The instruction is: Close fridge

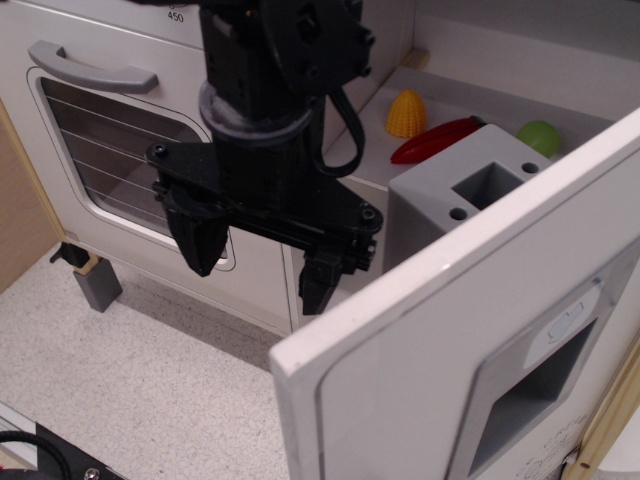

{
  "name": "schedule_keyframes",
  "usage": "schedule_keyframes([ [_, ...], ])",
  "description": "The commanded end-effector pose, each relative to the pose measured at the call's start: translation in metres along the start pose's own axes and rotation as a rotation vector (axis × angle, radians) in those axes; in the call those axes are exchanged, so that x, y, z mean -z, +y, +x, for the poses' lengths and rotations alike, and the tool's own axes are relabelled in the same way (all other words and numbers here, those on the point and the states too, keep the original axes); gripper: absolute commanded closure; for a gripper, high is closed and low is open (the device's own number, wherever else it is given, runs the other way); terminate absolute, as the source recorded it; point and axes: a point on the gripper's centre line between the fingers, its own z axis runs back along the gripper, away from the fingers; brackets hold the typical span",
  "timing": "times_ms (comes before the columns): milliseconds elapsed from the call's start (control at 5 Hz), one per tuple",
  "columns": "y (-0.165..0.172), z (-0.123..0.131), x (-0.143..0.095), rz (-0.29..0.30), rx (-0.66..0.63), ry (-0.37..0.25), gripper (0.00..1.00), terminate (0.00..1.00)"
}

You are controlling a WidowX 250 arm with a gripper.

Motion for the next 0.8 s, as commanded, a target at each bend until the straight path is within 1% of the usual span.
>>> schedule_keyframes([
  [0,0.0,0.0,0.0,0.0,0.0,0.0,0.0,0.0],
  [200,-0.021,0.006,-0.024,-0.059,-0.001,-0.004,0.0,0.0],
  [400,-0.035,0.013,-0.05,-0.109,-0.042,-0.046,0.0,0.0],
  [600,-0.044,0.018,-0.078,-0.154,-0.054,-0.071,0.0,0.0],
])
